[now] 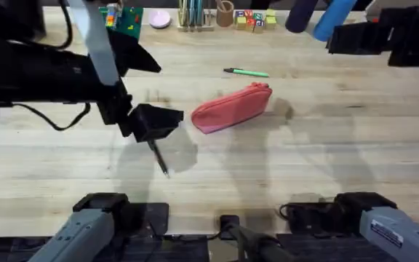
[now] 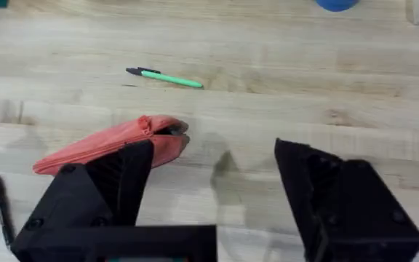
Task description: Unzip the bag, pick up the pens from the table one at a time and place them inside, then zip the bag closed.
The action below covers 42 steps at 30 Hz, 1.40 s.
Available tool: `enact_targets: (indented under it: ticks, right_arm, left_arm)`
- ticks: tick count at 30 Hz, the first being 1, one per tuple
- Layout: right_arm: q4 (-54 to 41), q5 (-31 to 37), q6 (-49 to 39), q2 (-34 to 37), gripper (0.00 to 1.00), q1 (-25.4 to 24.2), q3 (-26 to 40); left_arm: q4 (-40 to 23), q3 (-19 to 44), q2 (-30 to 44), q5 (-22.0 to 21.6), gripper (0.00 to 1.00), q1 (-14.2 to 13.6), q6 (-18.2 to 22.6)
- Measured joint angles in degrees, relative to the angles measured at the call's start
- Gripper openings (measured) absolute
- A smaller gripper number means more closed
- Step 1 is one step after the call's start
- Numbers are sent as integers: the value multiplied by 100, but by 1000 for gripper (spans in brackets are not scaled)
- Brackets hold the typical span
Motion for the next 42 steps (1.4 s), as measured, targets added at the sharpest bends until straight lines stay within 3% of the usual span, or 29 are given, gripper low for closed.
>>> enact_targets:
  ticks: [15,23,35,42]
  right_arm:
    - [0,0,0,0,996,0,0]
    - [-2,0,0,0,995,0,0]
    - [-40,-2,0,0,995,0,0]
    - [-48,0,0,0,996,0,0]
  left_arm:
    - [1263,-1239,20,53,993,0,119]
    - [1936,-1370,821,440,995,-11,135]
    - [2531,-1374,2165,602,995,-754,134]
    - [2933,-1374,2621,608,995,-841,132]
